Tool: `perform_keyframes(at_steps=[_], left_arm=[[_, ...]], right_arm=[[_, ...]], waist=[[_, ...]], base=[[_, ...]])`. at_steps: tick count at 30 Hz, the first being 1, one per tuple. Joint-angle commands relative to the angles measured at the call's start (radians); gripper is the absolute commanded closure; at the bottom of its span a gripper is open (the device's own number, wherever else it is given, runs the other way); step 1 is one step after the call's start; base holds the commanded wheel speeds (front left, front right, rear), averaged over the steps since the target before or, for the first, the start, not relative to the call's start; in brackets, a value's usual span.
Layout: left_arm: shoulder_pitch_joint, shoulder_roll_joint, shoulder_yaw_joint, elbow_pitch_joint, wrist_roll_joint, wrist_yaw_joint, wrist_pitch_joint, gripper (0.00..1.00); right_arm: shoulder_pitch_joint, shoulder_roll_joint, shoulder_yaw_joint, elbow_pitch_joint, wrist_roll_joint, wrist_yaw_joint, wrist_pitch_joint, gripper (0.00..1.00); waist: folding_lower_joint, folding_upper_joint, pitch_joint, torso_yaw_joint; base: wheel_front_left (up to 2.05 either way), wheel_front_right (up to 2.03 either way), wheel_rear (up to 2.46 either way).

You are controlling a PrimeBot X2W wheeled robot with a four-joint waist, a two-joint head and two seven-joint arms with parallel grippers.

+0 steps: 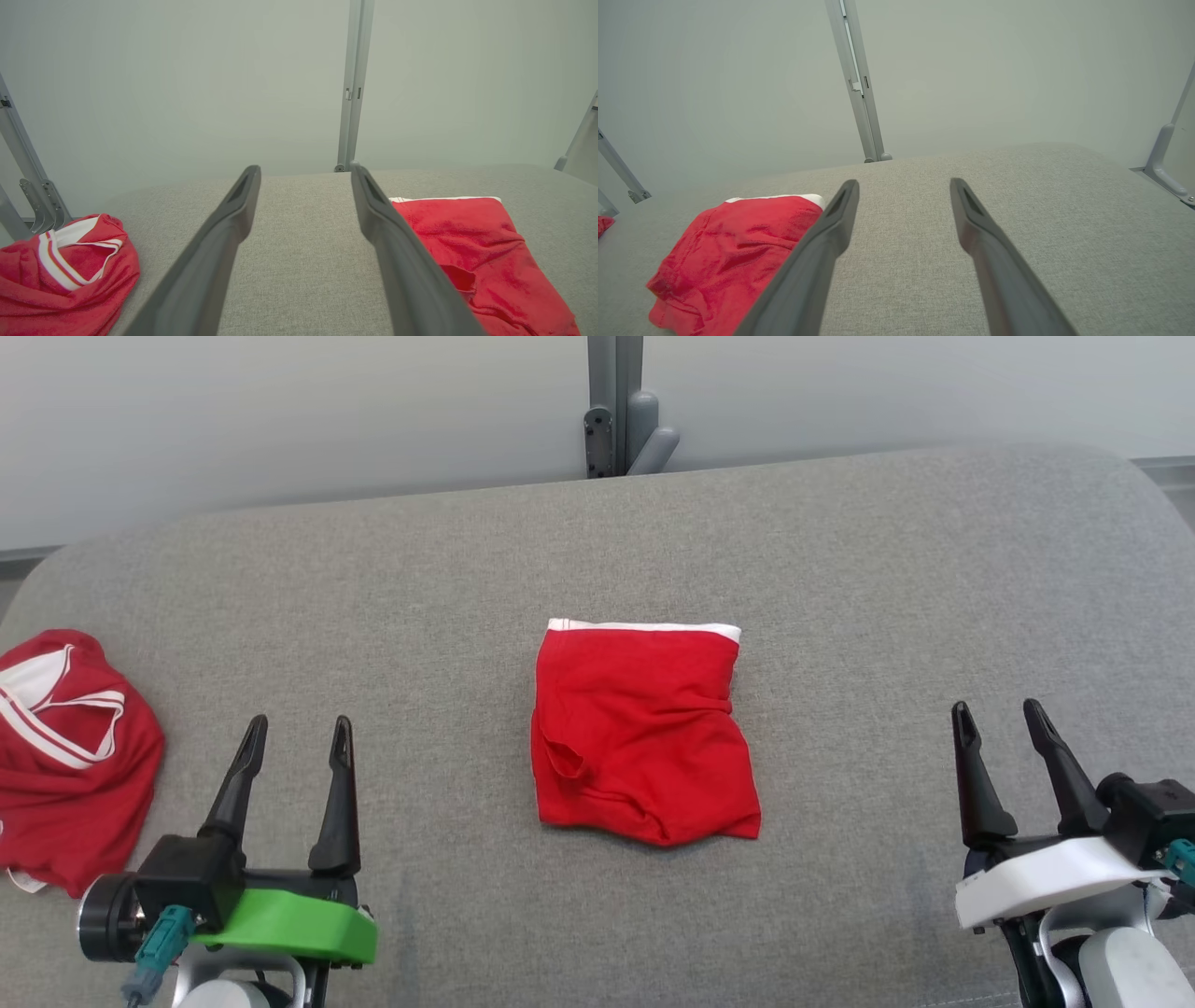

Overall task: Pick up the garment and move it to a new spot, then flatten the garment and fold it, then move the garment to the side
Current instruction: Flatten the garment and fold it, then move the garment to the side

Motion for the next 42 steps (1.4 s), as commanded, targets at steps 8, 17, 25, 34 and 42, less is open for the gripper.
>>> perform_keyframes(at_steps=[8, 17, 25, 34, 42], left_arm=[[0.065, 0.028, 0.0, -0.021, -0.009, 0.007, 0.007, 0.0], [0.059, 0.052, 0.009, -0.026, -0.014, 0.001, 0.01, 0.0], [0.046, 0.048, 0.004, -0.031, -0.02, 0.004, 0.011, 0.0], [0.009, 0.043, -0.002, -0.037, -0.018, 0.002, 0.009, 0.0], [-0.068, 0.015, -0.028, -0.027, -0.007, -0.018, -0.005, 0.0]], right_arm=[[0.069, 0.006, 0.0, -0.049, -0.003, 0.0, 0.035, 0.0], [0.083, 0.011, -0.003, -0.082, -0.011, 0.0, 0.058, 0.0], [0.076, 0.009, -0.003, -0.078, -0.006, 0.0, 0.06, 0.0], [0.032, 0.0, 0.005, -0.048, 0.012, 0.0, 0.066, 0.0], [-0.101, -0.003, 0.116, 0.103, 0.053, 0.0, 0.065, 0.0]], waist=[[0.0, -0.0001, -0.068, 0.001], [0.0, -0.0001, -0.07, 0.003], [0.0, -0.0001, -0.062, 0.008], [0.0, -0.0001, -0.023, 0.035], [0.0, -0.0001, 0.072, 0.108]], base=[[0.0, 0.0, 0.0], [0.0, 0.0, 0.0], [0.0, 0.0, 0.0], [0.0, 0.0, 0.0], [0.0, 0.0, 0.0]])
